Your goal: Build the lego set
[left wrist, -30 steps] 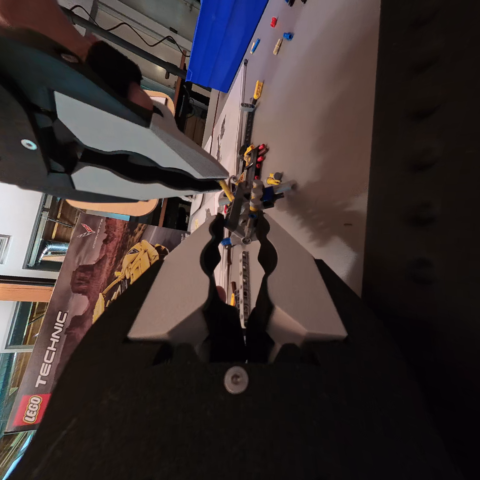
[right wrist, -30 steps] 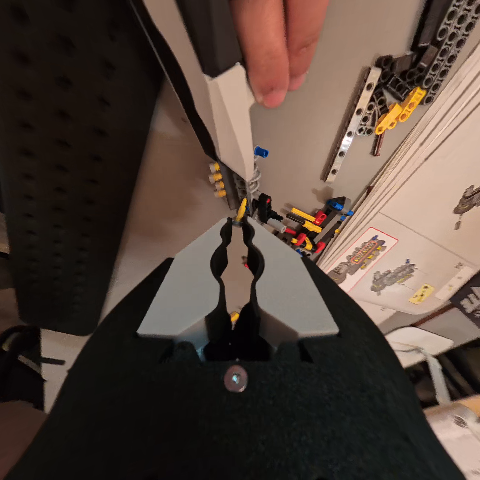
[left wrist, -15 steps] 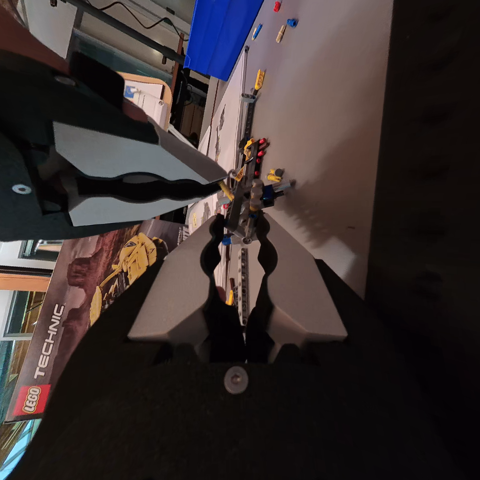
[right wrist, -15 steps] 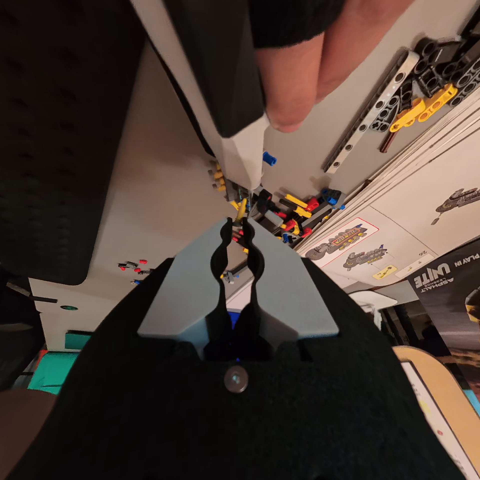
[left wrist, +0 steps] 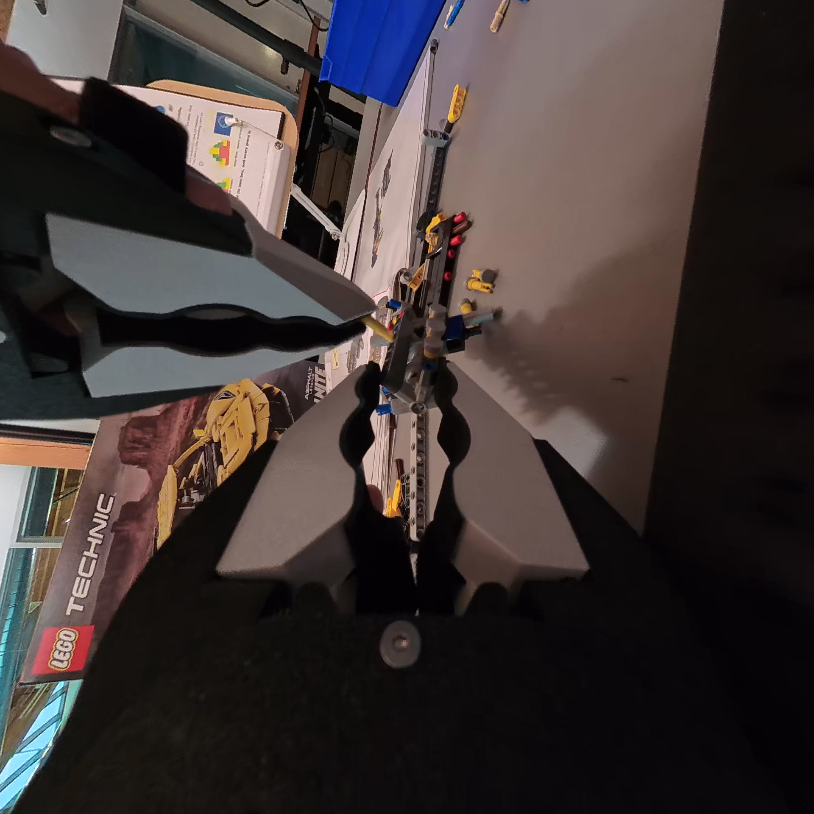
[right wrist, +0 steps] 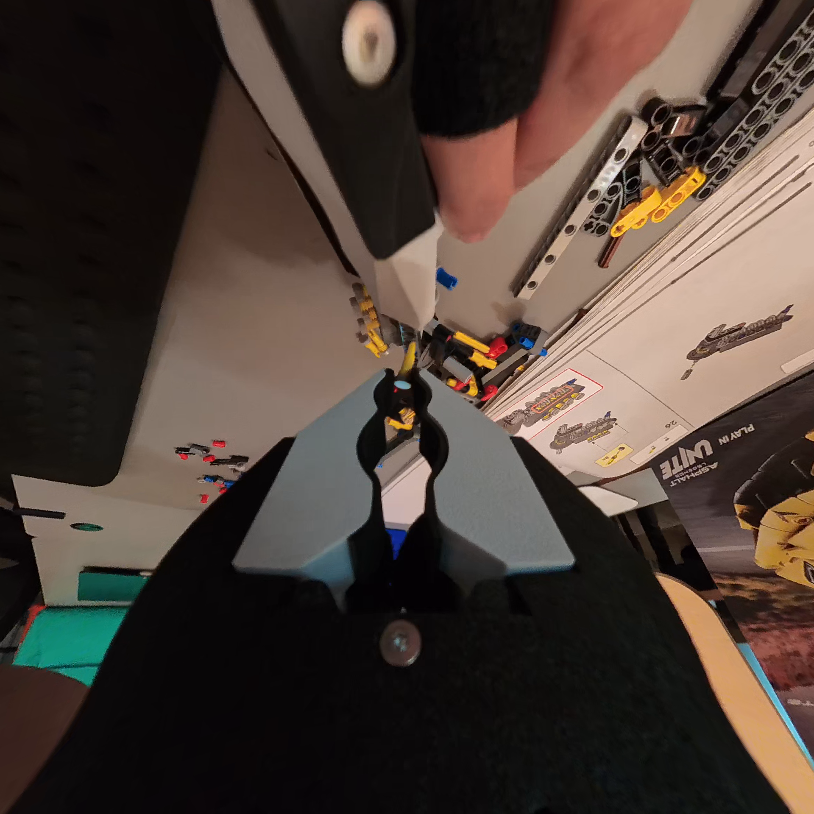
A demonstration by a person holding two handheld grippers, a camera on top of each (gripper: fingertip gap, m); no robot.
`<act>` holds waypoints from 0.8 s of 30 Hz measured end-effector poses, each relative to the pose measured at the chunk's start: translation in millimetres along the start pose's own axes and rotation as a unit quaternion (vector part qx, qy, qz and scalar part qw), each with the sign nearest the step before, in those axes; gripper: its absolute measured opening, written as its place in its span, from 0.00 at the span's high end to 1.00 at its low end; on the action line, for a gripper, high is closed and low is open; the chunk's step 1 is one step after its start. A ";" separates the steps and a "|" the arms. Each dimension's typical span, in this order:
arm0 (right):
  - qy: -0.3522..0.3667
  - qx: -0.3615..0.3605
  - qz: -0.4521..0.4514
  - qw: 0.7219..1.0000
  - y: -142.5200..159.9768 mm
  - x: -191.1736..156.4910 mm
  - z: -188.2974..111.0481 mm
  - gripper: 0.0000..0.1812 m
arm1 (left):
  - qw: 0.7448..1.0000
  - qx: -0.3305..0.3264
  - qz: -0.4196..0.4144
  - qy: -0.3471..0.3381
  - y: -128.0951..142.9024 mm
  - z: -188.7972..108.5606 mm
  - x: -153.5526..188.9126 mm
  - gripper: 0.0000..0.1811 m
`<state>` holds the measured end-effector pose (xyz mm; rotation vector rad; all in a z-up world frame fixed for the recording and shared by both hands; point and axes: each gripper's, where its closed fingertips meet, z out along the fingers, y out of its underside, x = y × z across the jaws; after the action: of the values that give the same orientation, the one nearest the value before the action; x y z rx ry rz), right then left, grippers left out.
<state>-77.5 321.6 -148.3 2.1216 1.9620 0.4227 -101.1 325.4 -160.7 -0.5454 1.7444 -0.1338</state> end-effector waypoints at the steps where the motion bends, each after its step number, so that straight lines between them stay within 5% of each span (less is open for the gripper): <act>1: -0.002 0.011 0.000 1.000 1.0 -0.3 0.7 0.96 | 1.000 0.003 -0.006 0.002 0.0 -0.5 -0.3 0.87; 24: -0.002 0.020 -0.025 0.999 0.4 -2.6 -0.9 0.97 | 1.000 0.008 -0.002 0.000 0.4 0.9 -1.9 0.87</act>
<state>-77.6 319.0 -147.5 2.0901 2.0332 0.3743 -100.1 326.7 -159.3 -0.5386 1.7401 -0.1503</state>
